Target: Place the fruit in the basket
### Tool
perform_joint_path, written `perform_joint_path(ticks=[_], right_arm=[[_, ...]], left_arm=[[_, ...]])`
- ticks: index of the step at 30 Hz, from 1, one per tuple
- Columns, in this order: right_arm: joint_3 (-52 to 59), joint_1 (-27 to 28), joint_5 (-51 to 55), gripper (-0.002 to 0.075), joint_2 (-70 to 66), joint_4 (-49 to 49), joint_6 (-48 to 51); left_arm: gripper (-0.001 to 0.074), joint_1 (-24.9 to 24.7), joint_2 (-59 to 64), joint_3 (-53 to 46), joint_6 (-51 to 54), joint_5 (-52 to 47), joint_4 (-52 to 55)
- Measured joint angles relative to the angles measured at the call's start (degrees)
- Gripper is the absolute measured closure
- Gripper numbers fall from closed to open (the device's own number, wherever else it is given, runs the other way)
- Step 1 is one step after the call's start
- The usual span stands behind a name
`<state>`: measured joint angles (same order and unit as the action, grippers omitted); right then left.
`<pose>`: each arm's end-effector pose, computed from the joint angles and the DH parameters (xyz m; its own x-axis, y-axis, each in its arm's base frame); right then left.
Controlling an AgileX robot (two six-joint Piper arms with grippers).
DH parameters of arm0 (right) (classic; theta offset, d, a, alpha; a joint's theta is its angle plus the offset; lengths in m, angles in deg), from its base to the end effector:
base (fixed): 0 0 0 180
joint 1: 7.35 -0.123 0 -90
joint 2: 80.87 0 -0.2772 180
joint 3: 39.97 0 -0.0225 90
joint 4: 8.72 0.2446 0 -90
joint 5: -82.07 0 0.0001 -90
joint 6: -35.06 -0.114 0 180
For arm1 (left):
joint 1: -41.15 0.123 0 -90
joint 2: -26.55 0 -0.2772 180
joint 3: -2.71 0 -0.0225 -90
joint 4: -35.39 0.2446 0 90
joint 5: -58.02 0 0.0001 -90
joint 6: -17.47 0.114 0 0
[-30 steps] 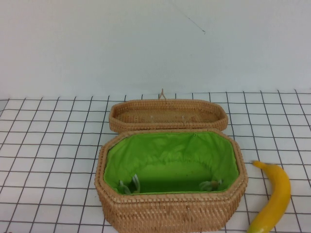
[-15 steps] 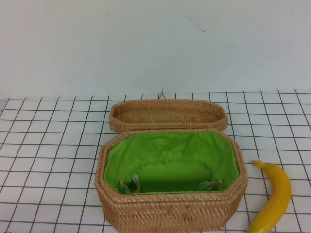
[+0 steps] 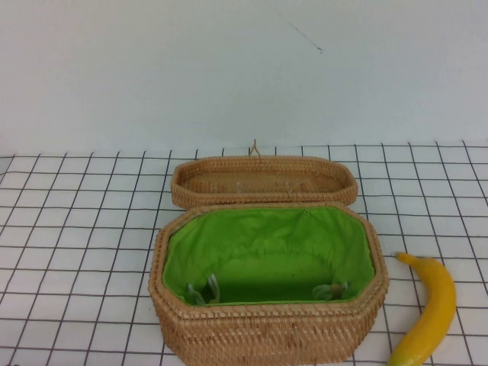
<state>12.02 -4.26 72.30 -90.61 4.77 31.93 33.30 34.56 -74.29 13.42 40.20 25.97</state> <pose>0.0214 -0.0057 0.3753 0.6108 0.2501 -0.7513 -0.0914 0.9647 0.2468 0.0768 -0.0164 0.1804 -0.2523 -0.1925 -0.9483 0.1314 0.9641 -0.2306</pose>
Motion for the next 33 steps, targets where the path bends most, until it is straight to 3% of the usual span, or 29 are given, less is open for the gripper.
perform_joint_path(ticks=[13,16,20,25,29,33], right_arm=[[-30.04,0.00,52.31,0.0728,-38.38,-1.76,3.59],[-30.95,0.00,56.04,0.0728,-45.04,-1.23,4.95],[-30.95,0.03,62.33,0.0728,-53.26,8.79,4.50],[-30.95,-0.12,68.96,0.0726,-61.64,15.95,13.41],[-30.95,-3.47,68.42,0.0700,-66.79,11.46,11.40],[-30.95,-10.06,66.11,0.0685,-70.58,1.85,2.77]], left_arm=[[0.0738,0.00,0.00,0.00,0.00,0.00,0.00],[0.0738,0.00,0.00,0.00,0.00,0.00,0.00],[0.0738,0.00,0.00,0.00,0.00,0.00,0.00],[0.0738,0.00,0.00,0.00,0.00,0.00,0.00],[0.0738,0.00,0.00,0.00,0.00,0.00,0.00],[0.0738,0.00,0.00,0.00,0.00,0.00,0.00]])
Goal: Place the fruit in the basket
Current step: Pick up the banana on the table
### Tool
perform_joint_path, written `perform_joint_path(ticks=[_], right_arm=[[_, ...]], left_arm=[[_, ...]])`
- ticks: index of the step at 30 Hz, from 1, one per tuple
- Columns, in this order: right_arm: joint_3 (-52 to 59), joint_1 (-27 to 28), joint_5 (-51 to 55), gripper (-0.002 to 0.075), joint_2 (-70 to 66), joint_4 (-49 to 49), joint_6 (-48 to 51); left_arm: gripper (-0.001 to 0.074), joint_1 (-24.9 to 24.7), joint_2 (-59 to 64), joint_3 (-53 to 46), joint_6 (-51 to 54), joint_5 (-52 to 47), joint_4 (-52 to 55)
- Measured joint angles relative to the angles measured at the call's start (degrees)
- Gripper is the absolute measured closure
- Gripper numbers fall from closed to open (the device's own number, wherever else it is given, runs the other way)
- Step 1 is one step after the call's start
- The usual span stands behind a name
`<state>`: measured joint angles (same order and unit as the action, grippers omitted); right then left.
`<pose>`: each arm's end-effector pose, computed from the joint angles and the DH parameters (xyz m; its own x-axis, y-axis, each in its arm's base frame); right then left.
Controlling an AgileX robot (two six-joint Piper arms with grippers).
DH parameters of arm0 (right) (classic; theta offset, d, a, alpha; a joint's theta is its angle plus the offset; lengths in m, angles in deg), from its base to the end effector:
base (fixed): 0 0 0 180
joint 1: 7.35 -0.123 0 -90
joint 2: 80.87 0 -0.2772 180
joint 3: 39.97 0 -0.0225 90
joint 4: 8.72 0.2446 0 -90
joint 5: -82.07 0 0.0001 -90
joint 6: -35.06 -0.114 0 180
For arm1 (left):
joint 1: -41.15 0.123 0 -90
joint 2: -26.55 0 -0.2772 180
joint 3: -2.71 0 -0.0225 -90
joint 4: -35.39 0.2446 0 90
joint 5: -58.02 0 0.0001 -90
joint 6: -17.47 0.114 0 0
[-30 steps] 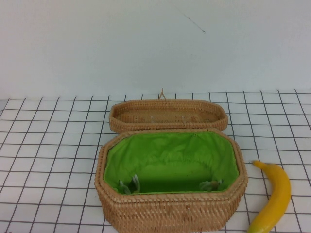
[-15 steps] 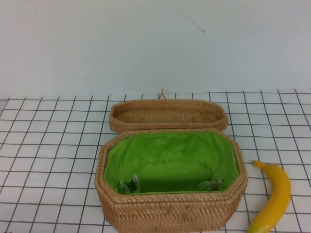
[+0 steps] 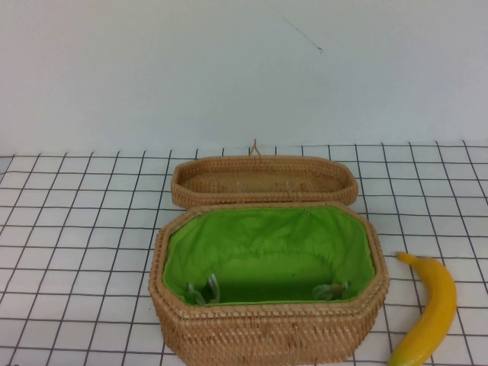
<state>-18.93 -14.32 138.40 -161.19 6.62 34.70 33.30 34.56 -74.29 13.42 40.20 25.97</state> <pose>0.2366 0.0542 0.2679 -0.9326 0.0398 -0.3586 -0.0594 0.9633 0.2616 0.0768 -0.0164 0.1804 -0.2523 -0.1925 -0.9483 0.1314 0.9641 -0.2306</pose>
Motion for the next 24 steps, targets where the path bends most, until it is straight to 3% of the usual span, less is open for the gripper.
perform_joint_path(ticks=[4,7,9,13,15,24], right_arm=[[0.00,-5.93,-1.92,0.0676,-4.37,-7.51,-8.16],[0.00,-7.30,-3.83,0.0631,-8.07,-8.91,-11.93],[-0.13,-7.30,-5.51,0.0558,-10.29,-8.31,-13.49],[-1.11,-7.30,-8.40,0.0321,-14.65,-8.07,-15.74],[-1.74,-7.30,-9.61,0.0260,-16.86,-8.07,-16.75],[-2.46,-7.20,-12.81,0.0232,-25.05,-8.07,-19.23]], left_arm=[[0.0738,0.00,0.00,0.00,0.00,0.00,0.00],[0.0738,0.00,0.00,0.00,0.00,0.00,0.00],[0.0738,0.00,0.00,0.00,0.00,0.00,0.00],[0.0738,0.00,0.00,0.00,0.00,0.00,0.00],[0.0738,0.00,0.00,0.00,0.00,0.00,0.00],[0.0738,0.00,0.00,0.00,0.00,0.00,0.00]])
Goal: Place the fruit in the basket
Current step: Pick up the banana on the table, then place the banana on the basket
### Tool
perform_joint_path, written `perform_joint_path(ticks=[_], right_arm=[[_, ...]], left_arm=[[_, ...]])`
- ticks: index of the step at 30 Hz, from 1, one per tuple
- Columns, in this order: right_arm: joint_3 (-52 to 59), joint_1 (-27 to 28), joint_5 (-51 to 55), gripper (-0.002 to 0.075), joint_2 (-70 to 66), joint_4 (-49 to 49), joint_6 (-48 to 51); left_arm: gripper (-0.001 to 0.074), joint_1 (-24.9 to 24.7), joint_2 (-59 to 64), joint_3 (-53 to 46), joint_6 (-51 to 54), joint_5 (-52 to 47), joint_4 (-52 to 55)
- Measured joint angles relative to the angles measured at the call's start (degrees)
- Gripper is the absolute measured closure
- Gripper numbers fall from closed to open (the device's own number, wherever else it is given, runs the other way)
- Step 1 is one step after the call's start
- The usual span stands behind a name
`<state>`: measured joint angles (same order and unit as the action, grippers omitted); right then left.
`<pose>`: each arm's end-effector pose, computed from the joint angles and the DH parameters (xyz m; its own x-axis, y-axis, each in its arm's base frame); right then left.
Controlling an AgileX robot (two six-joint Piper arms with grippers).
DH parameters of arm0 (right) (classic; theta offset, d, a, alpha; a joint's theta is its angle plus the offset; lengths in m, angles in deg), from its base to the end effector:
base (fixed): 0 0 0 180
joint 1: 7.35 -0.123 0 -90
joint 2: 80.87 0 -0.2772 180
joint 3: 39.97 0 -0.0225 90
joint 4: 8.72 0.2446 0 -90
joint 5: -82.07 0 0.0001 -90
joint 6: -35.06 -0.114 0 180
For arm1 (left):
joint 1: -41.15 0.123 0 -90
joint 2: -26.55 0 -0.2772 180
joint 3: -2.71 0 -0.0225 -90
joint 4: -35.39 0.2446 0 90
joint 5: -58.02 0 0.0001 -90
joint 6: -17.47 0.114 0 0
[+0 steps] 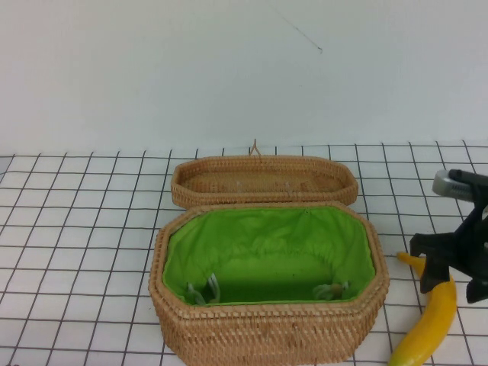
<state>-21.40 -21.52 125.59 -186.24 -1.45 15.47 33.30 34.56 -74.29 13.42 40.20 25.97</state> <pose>0.3020 0.0865 0.1616 -0.9683 0.1877 -0.1648 0.1596 0.9724 0.1701 0.0768 -0.0164 0.1804 -0.2523 -0.1925 -0.9483 0.1314 0.9641 -0.2306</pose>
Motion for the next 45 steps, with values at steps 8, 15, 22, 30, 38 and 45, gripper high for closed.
perform_joint_path(ticks=[8,15,22,30,38,45], right_arm=[[-1.35,0.09,-0.29,0.0267,-4.74,0.00,0.00],[-3.81,0.09,0.61,0.0417,-6.46,-0.34,0.10],[-13.00,0.09,8.67,0.0421,-5.46,-7.27,0.20],[-32.59,-0.21,20.83,0.0422,0.23,-13.92,11.95],[-44.49,-8.99,22.48,0.0423,1.11,-5.14,39.29],[-44.59,-21.09,20.55,0.0423,-2.11,-4.23,56.88]], left_arm=[[0.0738,0.00,0.00,0.00,0.00,0.00,0.00],[0.0738,0.00,0.00,0.00,0.00,0.00,0.00],[0.0738,0.00,0.00,0.00,0.00,0.00,0.00],[0.0738,0.00,0.00,0.00,0.00,0.00,0.00],[0.0738,0.00,0.00,0.00,0.00,0.00,0.00],[0.0738,0.00,0.00,0.00,0.00,0.00,0.00]])
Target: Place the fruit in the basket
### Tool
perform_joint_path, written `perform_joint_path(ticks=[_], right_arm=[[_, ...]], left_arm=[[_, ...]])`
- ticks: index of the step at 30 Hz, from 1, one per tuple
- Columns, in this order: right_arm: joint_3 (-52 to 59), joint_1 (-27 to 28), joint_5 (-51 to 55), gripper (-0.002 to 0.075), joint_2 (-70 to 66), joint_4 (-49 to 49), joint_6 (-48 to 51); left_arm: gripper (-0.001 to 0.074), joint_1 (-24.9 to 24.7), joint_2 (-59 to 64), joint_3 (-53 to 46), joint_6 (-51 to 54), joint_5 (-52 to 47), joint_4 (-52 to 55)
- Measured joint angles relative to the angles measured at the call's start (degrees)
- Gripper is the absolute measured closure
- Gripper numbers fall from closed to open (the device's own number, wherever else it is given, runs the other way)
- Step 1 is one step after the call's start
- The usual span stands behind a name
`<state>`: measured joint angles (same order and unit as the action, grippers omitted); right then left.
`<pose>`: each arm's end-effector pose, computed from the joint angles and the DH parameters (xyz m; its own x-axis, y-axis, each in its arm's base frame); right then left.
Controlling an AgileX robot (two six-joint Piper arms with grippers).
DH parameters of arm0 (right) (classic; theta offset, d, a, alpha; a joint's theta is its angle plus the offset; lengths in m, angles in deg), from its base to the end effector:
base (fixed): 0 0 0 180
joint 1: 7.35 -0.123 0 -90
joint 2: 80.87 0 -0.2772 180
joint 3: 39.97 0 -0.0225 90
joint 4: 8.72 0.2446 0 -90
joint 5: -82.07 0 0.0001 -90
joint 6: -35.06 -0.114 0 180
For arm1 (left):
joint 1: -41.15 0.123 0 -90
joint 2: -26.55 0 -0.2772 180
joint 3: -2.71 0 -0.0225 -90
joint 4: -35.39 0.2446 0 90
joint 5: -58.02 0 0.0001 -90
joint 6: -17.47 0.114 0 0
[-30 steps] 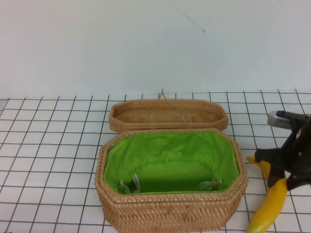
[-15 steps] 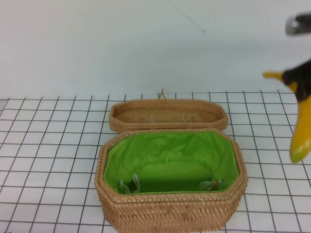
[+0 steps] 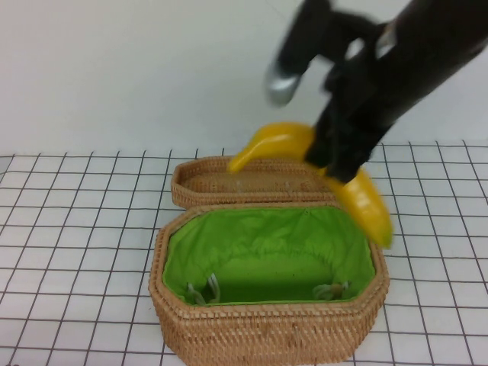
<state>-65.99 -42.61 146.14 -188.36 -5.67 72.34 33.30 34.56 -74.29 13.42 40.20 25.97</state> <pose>0.3123 0.2274 0.3520 -0.1934 -0.8548 -0.4816 -0.8798 0.3683 -0.3005 0.0768 -0.0164 0.1804 -0.2523 -0.1925 -0.9483 0.1314 0.9641 -0.2306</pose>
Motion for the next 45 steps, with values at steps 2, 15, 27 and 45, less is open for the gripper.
perform_joint_path(ticks=[2,15,27,45], right_arm=[[0.00,-2.61,-1.23,0.0423,-1.67,0.11,3.56],[0.00,-6.81,-1.57,0.0423,-15.94,-0.01,10.96],[0.10,-6.81,-1.09,0.0319,-13.13,-2.71,1.71],[18.33,-4.73,-13.14,0.0718,31.23,-2.39,-17.35]], left_arm=[[0.0738,0.00,0.00,0.00,0.00,0.00,0.00],[0.0738,0.00,0.00,0.00,0.00,0.00,0.00],[0.0738,0.00,0.00,0.00,0.00,0.00,0.00],[0.0738,0.00,0.00,0.00,0.00,0.00,0.00]])
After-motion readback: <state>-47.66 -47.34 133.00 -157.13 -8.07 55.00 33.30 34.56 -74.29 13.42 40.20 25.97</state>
